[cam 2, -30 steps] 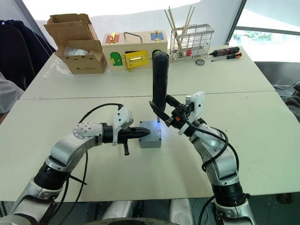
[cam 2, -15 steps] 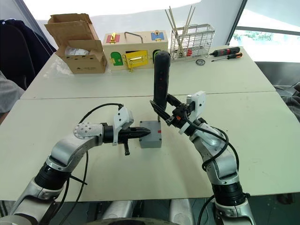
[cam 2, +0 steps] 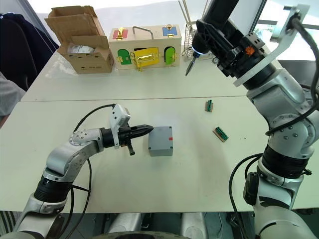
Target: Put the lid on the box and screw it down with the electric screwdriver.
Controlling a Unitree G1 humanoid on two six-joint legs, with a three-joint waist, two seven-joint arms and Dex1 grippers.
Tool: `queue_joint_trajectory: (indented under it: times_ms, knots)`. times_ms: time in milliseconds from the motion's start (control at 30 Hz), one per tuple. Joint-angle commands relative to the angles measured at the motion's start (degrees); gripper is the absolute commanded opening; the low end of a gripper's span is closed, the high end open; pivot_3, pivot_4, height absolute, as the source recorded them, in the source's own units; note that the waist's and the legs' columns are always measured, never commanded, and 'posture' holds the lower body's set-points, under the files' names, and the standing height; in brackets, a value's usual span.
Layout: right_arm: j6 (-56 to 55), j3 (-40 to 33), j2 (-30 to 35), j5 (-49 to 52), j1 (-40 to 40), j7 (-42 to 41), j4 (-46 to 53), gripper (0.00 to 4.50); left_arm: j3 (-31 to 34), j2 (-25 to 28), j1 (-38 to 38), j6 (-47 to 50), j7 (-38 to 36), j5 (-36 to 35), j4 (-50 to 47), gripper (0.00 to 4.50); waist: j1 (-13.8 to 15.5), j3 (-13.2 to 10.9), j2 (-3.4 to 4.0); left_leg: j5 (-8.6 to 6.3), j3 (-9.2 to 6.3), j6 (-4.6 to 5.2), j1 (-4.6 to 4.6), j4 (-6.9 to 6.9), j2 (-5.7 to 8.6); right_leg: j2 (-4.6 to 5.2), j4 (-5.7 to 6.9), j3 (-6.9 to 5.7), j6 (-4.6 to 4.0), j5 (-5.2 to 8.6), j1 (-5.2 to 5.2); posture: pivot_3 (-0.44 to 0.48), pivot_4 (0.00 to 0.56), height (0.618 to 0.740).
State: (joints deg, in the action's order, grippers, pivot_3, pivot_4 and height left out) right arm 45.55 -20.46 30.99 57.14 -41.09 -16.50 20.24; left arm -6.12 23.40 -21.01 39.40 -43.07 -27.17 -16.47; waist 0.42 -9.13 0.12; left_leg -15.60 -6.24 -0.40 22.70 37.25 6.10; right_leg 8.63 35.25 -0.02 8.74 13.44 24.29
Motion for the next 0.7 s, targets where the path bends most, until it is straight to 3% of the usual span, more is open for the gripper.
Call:
queue_joint_trajectory:
  times_ms: [33, 167, 233, 367, 533, 700]
  knots:
    - [5.0, -1.4, 3.4, 2.1, -2.7, 3.2, -3.3, 1.77, 2.7, 0.0, -2.4, 1.5, 1.0, -3.2, -3.5, 0.0, 0.1, -0.1, -0.05, -0.04, 0.0, 0.1, 0.02, 0.04, 0.01, 0.01, 0.0, 0.01, -0.05, -0.04, 0.0, 0.0, 0.15, 0.74]
    - [15.0, -1.7, 15.3, -0.4, -4.8, 2.7, -12.6, 1.77, 1.4, 4.3, -5.1, 4.8, -2.0, -5.1, -7.4, 0.0, 0.5, -0.3, -0.08, -0.02, -0.09, 0.07, 0.17, 0.09, 0.03, 0.0, 0.0, -0.08, -0.07, -0.05, 0.05, 0.0, 0.15, 0.74]
    - [17.6, 2.5, 25.7, -4.7, -1.6, -5.0, -15.6, 1.77, 0.0, 7.3, -5.8, 6.5, -4.3, -6.4, -10.3, 0.0, 0.5, -0.3, -0.06, 0.02, -0.12, 0.01, 0.51, 0.17, 0.04, 0.01, -0.05, -0.14, -0.07, -0.05, 0.29, 0.0, 0.15, 0.74]
    - [23.4, 8.5, 35.8, -9.0, 1.4, -12.7, -23.3, 1.77, -2.8, 10.4, -6.1, 7.1, -6.5, -6.5, -13.5, 0.0, -0.2, -0.3, -0.07, -0.07, 0.02, 0.16, 0.66, 0.12, 0.03, 0.03, -0.18, -0.14, -0.07, -0.05, 0.38, 0.0, 0.15, 0.74]
    - [24.9, 18.9, 43.5, -16.4, 3.8, -23.6, -28.2, 1.77, -9.1, 10.8, -6.8, 3.9, -6.9, -1.6, -13.7, 0.0, -1.1, -0.6, 0.22, -0.1, 0.15, 0.21, 0.64, 0.37, 0.0, 0.05, -0.11, -0.1, -0.06, -0.05, 0.38, 0.0, 0.15, 0.74]
    - [26.5, 25.7, 43.7, -22.5, 1.3, -30.1, -38.4, 1.77, -12.5, 8.7, -5.7, 2.5, -6.6, -0.4, -13.9, 0.0, -1.1, -0.8, 0.46, -0.29, 0.17, 0.55, 0.64, 0.68, -0.03, 0.02, 0.11, -0.09, -0.05, -0.06, 0.34, 0.0, 0.15, 0.74]
